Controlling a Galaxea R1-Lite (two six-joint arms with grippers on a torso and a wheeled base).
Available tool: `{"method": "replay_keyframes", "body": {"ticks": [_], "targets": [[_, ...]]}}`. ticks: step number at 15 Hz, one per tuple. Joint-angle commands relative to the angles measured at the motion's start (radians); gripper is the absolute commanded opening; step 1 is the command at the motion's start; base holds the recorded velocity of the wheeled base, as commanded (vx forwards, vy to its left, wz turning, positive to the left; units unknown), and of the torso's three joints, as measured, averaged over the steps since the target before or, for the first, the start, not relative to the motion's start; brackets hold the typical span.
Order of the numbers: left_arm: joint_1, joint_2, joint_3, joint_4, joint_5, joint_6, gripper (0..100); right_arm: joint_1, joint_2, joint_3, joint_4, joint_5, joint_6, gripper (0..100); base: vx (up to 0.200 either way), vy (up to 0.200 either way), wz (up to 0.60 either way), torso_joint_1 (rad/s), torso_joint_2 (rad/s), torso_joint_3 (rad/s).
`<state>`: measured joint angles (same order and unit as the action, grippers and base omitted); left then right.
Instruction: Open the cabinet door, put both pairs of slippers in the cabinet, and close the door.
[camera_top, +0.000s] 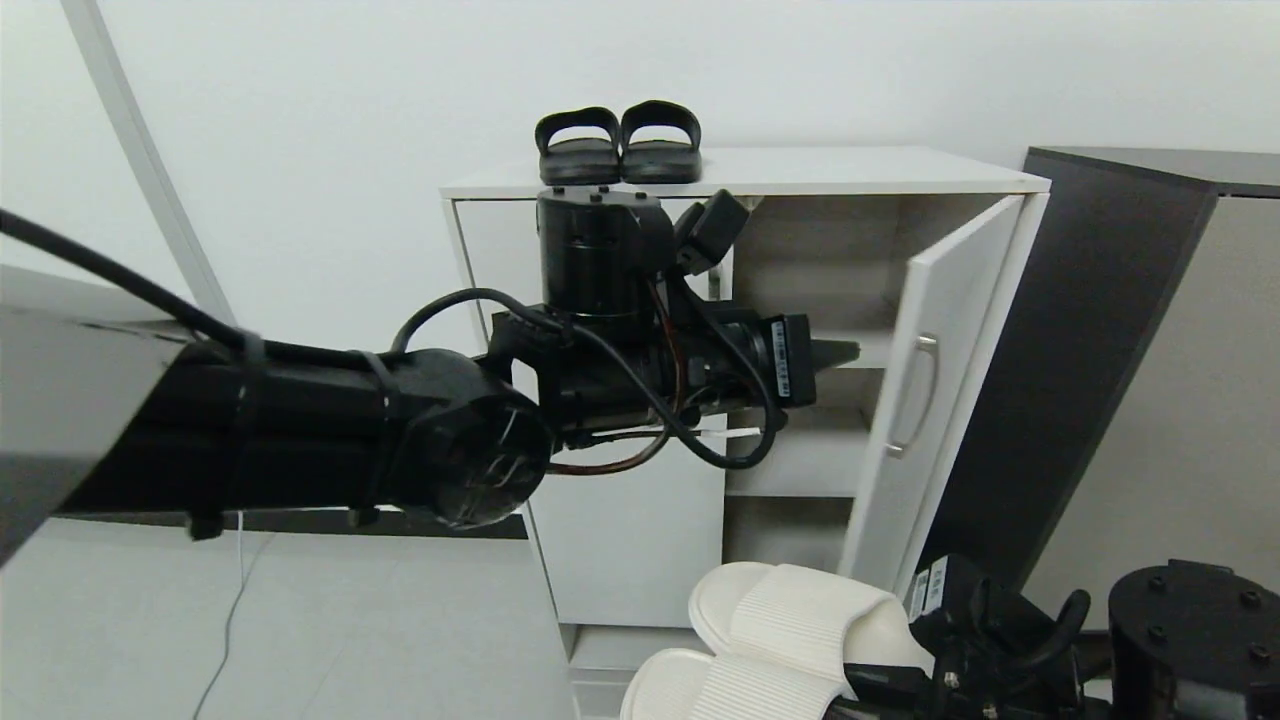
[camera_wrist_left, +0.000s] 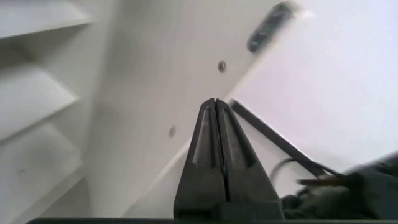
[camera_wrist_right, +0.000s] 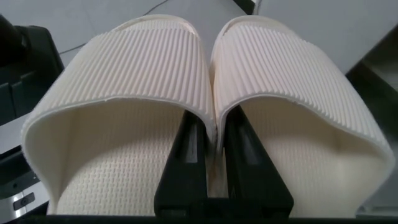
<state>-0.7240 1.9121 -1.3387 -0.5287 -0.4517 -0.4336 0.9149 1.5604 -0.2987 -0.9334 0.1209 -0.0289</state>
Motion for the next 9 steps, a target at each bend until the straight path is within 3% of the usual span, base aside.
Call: {"method": "replay_keyframes", "body": {"ticks": [1, 3, 5, 9], "targets": [[-0.025, -0.054, 0.036, -0.017, 0.002, 0.001, 0, -0.001, 0.004, 0.000, -0.002, 0.000, 0.000, 0, -0.200, 0.000, 0.00, -0.002, 0.00, 0.002], [-0.012, -0.081, 0.056, -0.027, 0.010, 0.001, 0, -0.011, 0.007, -0.005, -0.002, -0.004, 0.000, 0, 0.000, 0.000, 0.00, 0.000, 0.00, 0.000], [0.020, -0.193, 0.168, -0.022, 0.021, 0.003, 0, -0.045, 0.030, -0.022, -0.005, -0.004, 0.001, 0, 0.000, 0.000, 0.00, 0.000, 0.00, 0.000], [0.169, -0.469, 0.455, -0.020, 0.022, 0.053, 0, -0.106, 0.066, -0.053, -0.007, -0.004, 0.007, 0, 0.000, 0.000, 0.00, 0.000, 0.00, 0.000]]}}
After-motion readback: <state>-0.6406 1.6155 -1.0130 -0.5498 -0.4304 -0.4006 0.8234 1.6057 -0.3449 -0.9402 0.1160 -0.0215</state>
